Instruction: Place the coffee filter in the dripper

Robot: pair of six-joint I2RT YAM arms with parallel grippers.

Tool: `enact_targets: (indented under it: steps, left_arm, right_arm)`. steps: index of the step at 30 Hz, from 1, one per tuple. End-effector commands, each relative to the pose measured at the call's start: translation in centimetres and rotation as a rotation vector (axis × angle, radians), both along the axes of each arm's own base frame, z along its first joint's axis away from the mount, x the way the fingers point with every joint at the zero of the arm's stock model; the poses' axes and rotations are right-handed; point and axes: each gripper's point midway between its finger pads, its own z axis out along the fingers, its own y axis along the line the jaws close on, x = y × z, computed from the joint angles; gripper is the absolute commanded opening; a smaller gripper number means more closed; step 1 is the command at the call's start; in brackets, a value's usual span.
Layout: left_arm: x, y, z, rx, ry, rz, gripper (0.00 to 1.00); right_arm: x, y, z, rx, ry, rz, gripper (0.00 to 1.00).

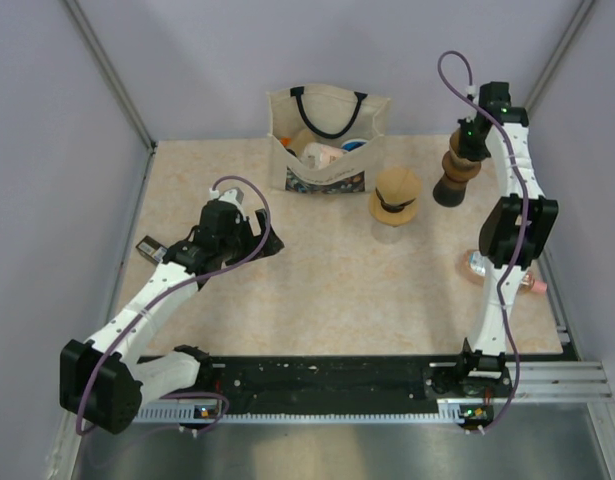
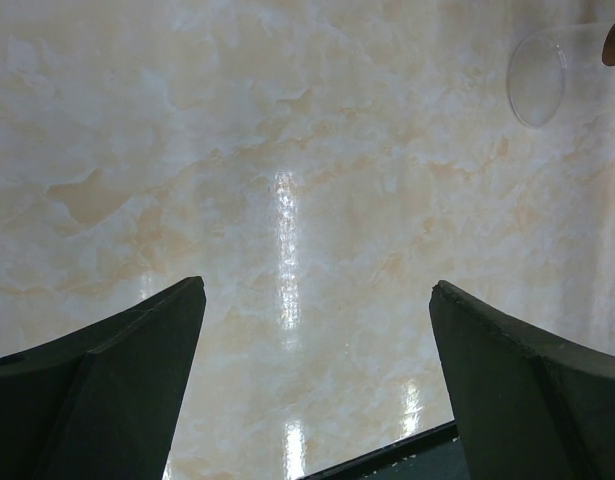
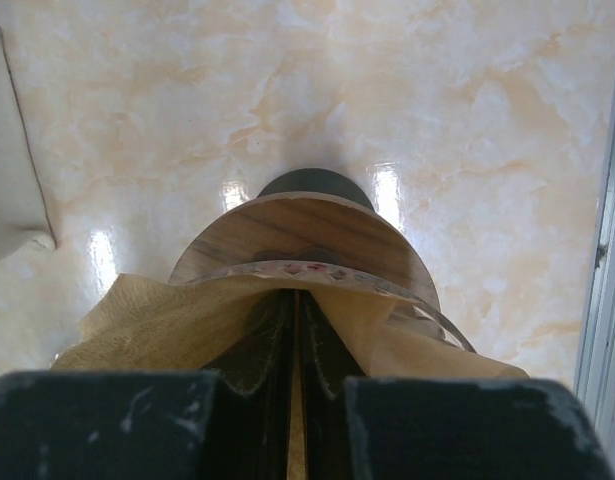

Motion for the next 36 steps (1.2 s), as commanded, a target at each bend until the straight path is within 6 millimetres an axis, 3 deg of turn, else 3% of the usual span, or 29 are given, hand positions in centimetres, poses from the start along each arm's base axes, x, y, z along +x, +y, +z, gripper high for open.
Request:
enact_targets:
  steps: [1,12,18,23,27,36]
  left_arm:
    - [0.8,0.1,0.4,0.006,-0.03,0.001,0.99]
    - [0.7,0.2,0.5,0.012,-0.031,-0.001,0.99]
    - [0.6,0.4,0.3,0.015,-0.027,0.007,0.99]
    - [0.3,0.7,0.6,0.027,-0.029,0.011,0.99]
    - [0.1,0.9,1.0,0.036,-0.028,0.012,0.99]
    - [-0.2,1.2,1.5,0.031,-0.037,0.023,0.99]
  right_arm:
    - [-0.7,1.0,-2.3,-0.001,0.09,0.076,0.04]
    - [-1.2,1.1,-3.3,-0.009,0.143,0.142,0.03]
    - [-0.2,0.9,-2.0,-0.014,0.097,0.129,0.03]
    - [-0.3,0.6,-1.5,-0.077,0.092,0.245,0.02]
    - [-1.0,-0.4,-2.7,-0.149,0.152,0.313,0.0]
    - [-1.5,0.0,-5.5,-0.139,0.225,0.376,0.0]
